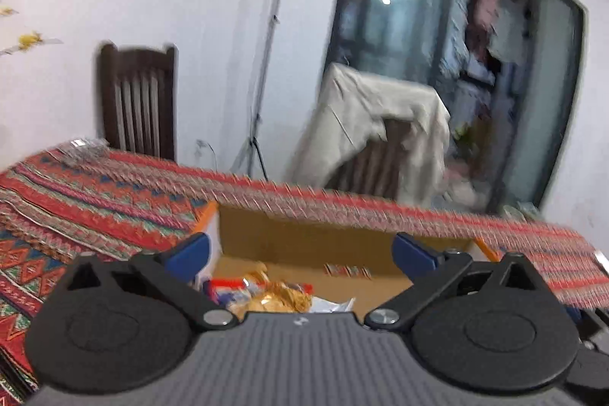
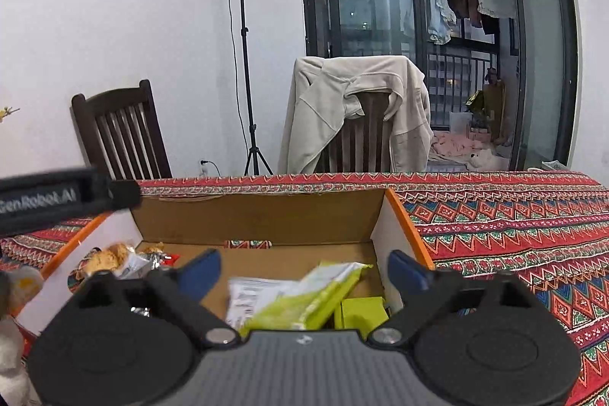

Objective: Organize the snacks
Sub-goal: 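Carry both packets into the cardboard box and open both tools, then move both open tools back to the snack pile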

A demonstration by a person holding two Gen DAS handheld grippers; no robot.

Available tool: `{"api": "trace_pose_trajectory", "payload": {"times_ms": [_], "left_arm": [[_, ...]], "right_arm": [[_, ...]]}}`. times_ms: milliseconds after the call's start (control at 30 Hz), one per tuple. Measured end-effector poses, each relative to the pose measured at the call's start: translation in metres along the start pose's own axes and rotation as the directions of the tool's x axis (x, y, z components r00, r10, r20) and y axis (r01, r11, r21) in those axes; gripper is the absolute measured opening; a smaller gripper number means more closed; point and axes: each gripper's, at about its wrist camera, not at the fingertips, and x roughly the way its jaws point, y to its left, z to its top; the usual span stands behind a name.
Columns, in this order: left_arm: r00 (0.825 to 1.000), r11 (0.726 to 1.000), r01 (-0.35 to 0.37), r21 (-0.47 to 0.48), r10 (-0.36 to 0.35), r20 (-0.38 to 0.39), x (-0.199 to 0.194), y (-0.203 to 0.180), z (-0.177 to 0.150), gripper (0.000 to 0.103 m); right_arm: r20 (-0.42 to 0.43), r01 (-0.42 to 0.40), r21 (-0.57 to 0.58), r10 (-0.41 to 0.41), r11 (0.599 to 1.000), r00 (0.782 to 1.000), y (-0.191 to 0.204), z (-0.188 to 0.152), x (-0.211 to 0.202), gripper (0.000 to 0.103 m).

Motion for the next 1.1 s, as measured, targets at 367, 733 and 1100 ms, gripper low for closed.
{"api": "trace_pose_trajectory", "payload": {"times_ms": [367, 733, 1100], "left_arm": [[0.999, 0.999, -0.038, 0.016, 0.038, 0.018, -0.026, -0.002, 0.019, 0.103], [0.999, 0.999, -0.039, 0.027, 0.039, 0.016, -0.105, 0.011, 0.008, 0.103], [0.999, 0.998, -0.003, 0.06, 0.006, -0.049, -0.163, 0.023, -0.036, 0.103]], "right_arm": [[0.031, 0.011, -0.008, -0.01, 1.0, 0.999, -0.004, 0.013, -0.028, 0.103], [0.042, -0.019, -0.02, 0.02, 1.0, 0.999, -0.007, 0.002, -0.105, 0.103], [0.005, -0.013, -0.017, 0.013, 1.0, 1.0, -0.012, -0.043, -0.166, 0.103]]}}
